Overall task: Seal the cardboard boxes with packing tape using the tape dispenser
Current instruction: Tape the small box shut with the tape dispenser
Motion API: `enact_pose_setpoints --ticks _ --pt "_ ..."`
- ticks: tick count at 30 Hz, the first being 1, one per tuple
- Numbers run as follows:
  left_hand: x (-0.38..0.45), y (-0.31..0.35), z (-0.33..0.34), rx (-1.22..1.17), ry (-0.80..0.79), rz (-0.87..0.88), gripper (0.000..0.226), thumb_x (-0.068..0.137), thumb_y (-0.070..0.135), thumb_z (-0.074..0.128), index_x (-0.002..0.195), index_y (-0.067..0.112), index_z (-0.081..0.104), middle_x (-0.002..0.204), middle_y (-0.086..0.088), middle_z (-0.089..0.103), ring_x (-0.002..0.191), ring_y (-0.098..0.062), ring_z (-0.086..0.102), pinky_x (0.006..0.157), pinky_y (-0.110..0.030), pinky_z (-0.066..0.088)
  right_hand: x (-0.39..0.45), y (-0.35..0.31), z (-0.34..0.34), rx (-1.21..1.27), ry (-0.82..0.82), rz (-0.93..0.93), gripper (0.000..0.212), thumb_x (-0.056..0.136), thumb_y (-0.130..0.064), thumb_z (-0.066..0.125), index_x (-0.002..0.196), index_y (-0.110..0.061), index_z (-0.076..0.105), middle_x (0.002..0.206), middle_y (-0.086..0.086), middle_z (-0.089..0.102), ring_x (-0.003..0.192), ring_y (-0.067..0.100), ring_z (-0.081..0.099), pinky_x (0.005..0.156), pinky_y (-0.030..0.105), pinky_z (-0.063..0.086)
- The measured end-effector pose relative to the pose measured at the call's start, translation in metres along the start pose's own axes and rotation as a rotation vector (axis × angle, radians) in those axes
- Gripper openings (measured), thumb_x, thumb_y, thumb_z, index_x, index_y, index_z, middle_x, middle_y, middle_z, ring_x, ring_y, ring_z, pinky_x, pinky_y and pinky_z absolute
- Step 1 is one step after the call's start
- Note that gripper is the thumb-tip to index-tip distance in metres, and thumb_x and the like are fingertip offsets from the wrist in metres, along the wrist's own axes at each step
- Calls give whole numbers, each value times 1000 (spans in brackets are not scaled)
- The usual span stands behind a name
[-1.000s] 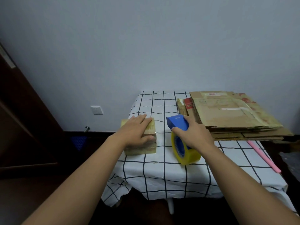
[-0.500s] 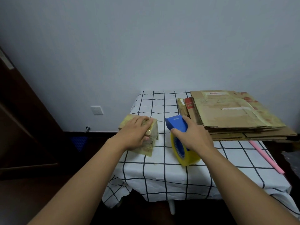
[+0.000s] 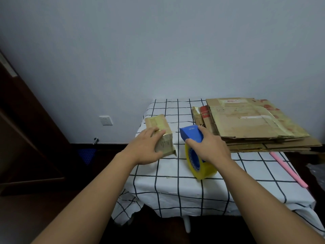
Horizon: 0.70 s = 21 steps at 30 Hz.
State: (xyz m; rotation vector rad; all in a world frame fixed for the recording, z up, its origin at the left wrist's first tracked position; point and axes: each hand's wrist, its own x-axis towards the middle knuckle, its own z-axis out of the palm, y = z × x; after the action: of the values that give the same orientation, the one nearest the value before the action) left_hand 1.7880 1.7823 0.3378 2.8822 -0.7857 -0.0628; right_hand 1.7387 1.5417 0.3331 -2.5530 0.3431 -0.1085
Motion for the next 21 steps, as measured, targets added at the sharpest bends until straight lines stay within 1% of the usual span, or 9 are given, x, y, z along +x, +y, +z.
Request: enact_pose_setpoints --ticks 3,6,8,11,12,14,16,18,21 --pt "3 11 7 23 138 -47 67 87 44 61 146 25 33 152 -4 28 137 -27 31 104 -41 39 1 1 0 3 1 6 77 84 -67 48 152 -37 27 106 -3 56 92 26 60 71 38 54" --pt "6 12 10 25 309 -16 38 92 15 57 129 19 47 136 -3 45 117 -28 47 78 -38 48 0 3 -1 19 1 22 79 83 -69 47 153 -38 26 112 0 61 94 26 61 73 39 55" --pt "6 5 10 15 342 12 47 87 1 56 129 19 50 134 -2 49 113 -28 50 73 -35 45 0 5 -1 33 2 25 80 83 -70 47 153 -39 26 112 0 61 93 26 62 74 40 56" --pt "1 -3 10 7 300 27 65 81 -6 55 140 22 48 139 -3 47 122 -28 46 86 -40 49 0 6 -2 33 5 23 79 83 -70 46 153 -38 27 111 0 61 93 26 62 75 41 57" --pt "-2 -4 12 13 295 21 62 82 0 56 140 22 48 139 -3 46 124 -28 44 92 -41 48 0 6 -2 30 8 22 79 83 -70 46 153 -38 27 112 0 61 94 26 61 75 41 56" --pt "-5 3 17 -9 309 -26 56 83 26 57 137 24 47 140 -3 43 127 -26 40 102 -40 40 0 5 0 22 15 19 79 83 -70 47 152 -38 27 114 0 60 95 26 60 74 40 56" --pt "-2 18 23 -54 322 -135 61 78 56 51 131 25 47 136 -1 43 125 -25 38 106 -39 35 0 2 2 7 21 11 77 83 -69 47 151 -38 27 111 -2 59 93 25 58 71 39 54" --pt "8 32 29 -25 363 -261 69 78 75 47 122 22 49 130 -1 46 121 -25 42 104 -41 37 0 0 5 -14 29 -3 75 83 -68 47 150 -38 29 110 -3 57 90 23 55 67 36 50" --pt "19 47 32 21 449 -404 65 85 72 46 116 15 49 124 -5 51 116 -27 46 97 -43 42 -1 -3 7 -26 36 -15 75 83 -68 47 148 -37 30 114 -2 58 89 22 50 64 34 44"
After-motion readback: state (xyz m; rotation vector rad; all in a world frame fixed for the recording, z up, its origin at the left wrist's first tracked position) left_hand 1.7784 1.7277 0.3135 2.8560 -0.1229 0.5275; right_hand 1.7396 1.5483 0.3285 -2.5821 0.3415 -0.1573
